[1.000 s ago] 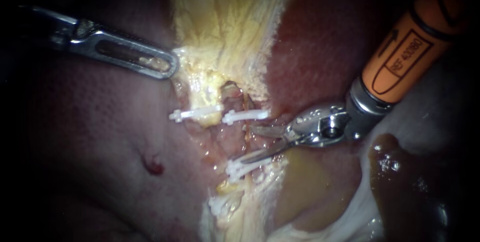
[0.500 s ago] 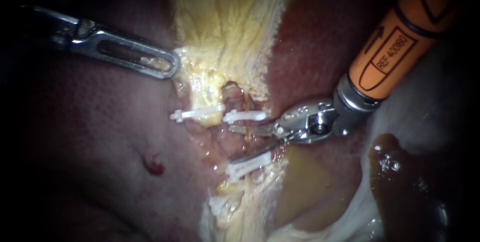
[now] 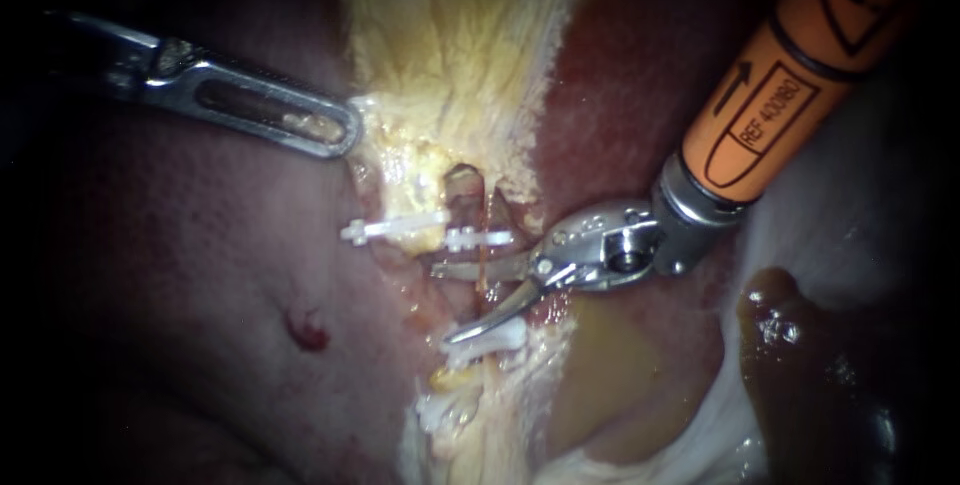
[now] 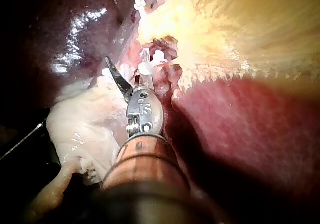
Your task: Go to the cutting position right tube
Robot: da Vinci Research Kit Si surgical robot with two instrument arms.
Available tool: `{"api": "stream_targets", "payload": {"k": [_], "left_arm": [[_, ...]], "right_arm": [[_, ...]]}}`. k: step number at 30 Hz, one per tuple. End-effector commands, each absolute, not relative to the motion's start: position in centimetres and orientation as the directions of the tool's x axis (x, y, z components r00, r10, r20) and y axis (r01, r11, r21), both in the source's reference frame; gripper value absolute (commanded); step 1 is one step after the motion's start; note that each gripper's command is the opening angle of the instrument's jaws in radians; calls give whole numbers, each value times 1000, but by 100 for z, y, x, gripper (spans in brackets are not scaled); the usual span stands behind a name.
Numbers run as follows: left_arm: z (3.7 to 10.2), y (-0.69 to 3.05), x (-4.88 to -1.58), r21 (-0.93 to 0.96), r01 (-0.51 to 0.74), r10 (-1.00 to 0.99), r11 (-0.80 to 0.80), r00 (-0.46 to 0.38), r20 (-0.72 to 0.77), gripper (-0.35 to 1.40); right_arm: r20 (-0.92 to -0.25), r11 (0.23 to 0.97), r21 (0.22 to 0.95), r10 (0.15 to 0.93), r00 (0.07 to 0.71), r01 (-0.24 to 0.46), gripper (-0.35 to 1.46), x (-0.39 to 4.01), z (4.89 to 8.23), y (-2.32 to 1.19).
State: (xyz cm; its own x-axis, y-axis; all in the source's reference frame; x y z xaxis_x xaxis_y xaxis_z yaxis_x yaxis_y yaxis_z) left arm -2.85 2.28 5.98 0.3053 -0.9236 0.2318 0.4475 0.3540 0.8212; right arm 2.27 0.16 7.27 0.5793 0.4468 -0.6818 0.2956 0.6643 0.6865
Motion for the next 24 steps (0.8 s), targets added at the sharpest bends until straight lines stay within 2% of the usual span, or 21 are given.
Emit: {"api": "stream_targets", "payload": {"k": [1, 16, 24], "left_arm": [[598, 228, -286, 821, 448, -924, 354, 305, 231, -35], [599, 229, -286, 821, 448, -924, 353, 305, 231, -35], [600, 230, -286, 821, 448, -924, 354, 305, 231, -35]], "right_arm": [[-681, 664, 687, 446, 580, 295, 132, 227, 727, 16], [-688, 661, 686, 452, 567, 304, 132, 240, 727, 15], [-701, 642, 688, 466, 540, 339, 136, 232, 718, 10]]}}
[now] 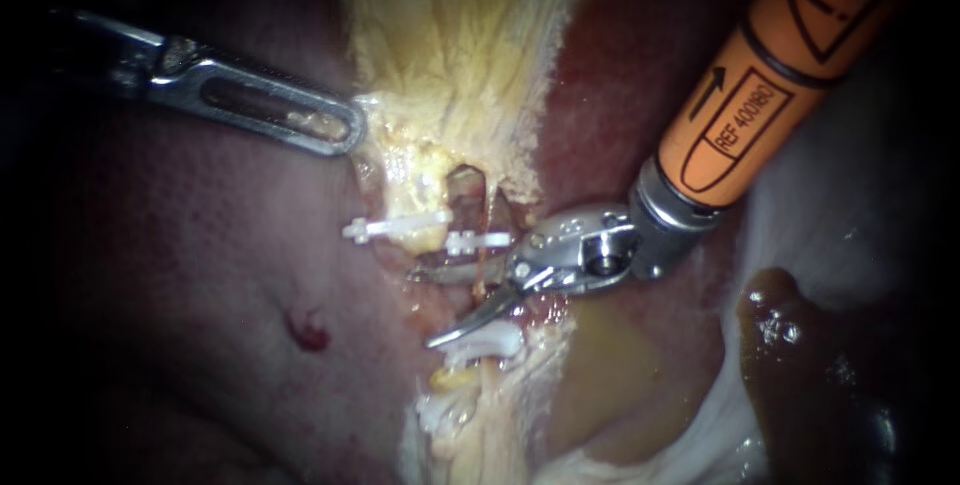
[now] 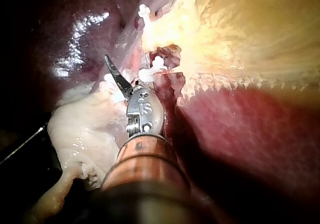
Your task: Go to the cutting position right tube
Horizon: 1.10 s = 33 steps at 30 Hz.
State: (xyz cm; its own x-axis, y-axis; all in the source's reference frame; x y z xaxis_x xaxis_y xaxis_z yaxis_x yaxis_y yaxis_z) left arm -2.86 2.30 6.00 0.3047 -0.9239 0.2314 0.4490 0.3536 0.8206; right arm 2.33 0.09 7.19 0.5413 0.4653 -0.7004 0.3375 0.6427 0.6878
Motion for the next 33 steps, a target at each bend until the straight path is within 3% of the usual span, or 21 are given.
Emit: {"api": "stream_targets", "payload": {"k": [1, 7, 17, 33], "left_arm": [[600, 230, -285, 821, 448, -924, 354, 305, 231, -35], [600, 230, -285, 821, 448, -924, 354, 305, 231, -35], [600, 230, -285, 821, 448, -924, 354, 305, 231, -35], [601, 231, -285, 821, 448, -924, 354, 305, 231, -35]], "right_arm": [[-703, 638, 688, 470, 533, 345, 134, 232, 714, 9], [-716, 611, 687, 475, 511, 395, 131, 236, 696, 3], [-722, 597, 688, 505, 473, 413, 131, 242, 672, 7], [-722, 595, 689, 510, 468, 415, 131, 242, 670, 9]]}}
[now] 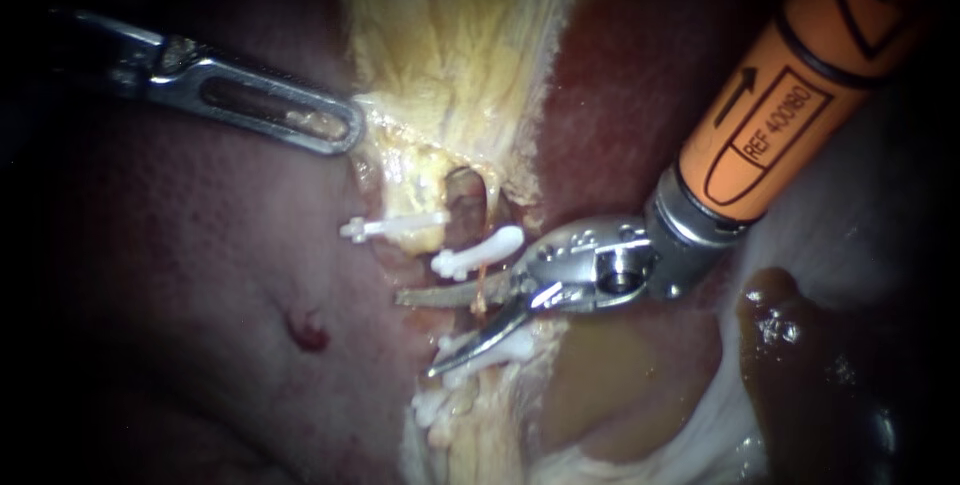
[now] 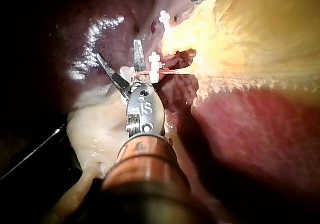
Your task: Go to the cutting position right tube
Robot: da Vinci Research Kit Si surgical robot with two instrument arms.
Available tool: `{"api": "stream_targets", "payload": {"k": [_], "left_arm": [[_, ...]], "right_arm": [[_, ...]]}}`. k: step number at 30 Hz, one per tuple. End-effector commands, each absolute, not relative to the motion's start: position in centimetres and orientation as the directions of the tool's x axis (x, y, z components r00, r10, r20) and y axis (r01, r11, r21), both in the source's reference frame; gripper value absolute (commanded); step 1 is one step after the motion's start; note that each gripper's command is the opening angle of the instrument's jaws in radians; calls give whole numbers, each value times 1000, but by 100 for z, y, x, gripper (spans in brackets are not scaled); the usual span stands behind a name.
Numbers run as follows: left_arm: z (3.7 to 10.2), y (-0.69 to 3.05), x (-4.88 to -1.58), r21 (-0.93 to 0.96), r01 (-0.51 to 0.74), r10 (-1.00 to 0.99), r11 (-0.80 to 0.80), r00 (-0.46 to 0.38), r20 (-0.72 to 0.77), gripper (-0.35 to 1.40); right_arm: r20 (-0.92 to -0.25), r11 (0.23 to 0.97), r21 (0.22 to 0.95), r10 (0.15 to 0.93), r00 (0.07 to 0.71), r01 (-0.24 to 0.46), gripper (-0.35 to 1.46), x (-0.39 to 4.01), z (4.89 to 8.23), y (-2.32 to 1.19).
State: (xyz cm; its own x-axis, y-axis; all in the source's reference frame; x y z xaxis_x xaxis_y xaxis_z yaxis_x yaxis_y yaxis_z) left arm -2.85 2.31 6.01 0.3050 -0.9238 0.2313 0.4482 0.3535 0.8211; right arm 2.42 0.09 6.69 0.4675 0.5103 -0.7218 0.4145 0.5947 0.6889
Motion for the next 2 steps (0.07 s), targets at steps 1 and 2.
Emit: {"api": "stream_targets", "payload": {"k": [1, 2], "left_arm": [[601, 231, -285, 821, 448, -924, 354, 305, 231, -35], [601, 231, -285, 821, 448, -924, 354, 305, 231, -35]], "right_arm": [[-722, 595, 689, 510, 468, 414, 131, 242, 670, 9], [-722, 595, 689, 510, 468, 414, 131, 242, 670, 9]]}}
